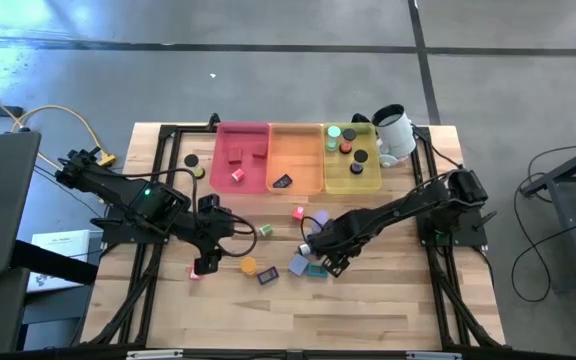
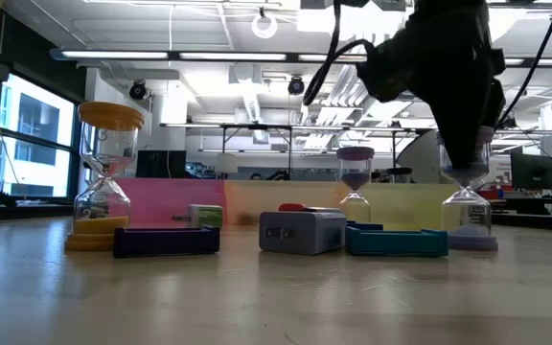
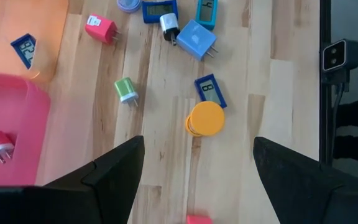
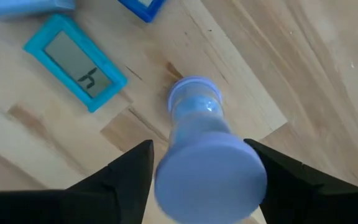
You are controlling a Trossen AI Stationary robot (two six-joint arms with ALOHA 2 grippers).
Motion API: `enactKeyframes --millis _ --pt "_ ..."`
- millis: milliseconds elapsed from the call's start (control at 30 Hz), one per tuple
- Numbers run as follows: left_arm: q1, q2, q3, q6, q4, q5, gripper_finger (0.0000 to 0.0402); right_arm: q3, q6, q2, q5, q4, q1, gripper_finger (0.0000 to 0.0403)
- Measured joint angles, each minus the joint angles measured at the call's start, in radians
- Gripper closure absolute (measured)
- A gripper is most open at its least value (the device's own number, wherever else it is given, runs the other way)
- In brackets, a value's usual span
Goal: Pick & Place Office items
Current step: Put the bottom violet hourglass into the yellow bin
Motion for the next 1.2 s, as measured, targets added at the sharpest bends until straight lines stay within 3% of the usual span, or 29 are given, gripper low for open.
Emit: enactKeyframes --millis 233,433,700,1200 --pt "0.0 0.0 0.0 0.0 0.001 0.0 0.0108 0.0 -0.016 0.027 -0.006 0.005 0.0 0.0172" --pt "0.0 0.0 0.0 0.0 0.0 0.0 0.0108 0.0 -0.035 0.027 -0.028 0.005 0.0 0.0227" --pt "0.0 0.0 0.0 0.0 -0.003 0.0 0.0108 0.0 -0.033 0.014 -0.029 -0.013 0.0 0.0227" --pt "0.0 0.0 0.0 -0.019 0.0 0.0 0.0108 0.019 0.015 -0.244 0.066 -0.364 -0.044 0.0227"
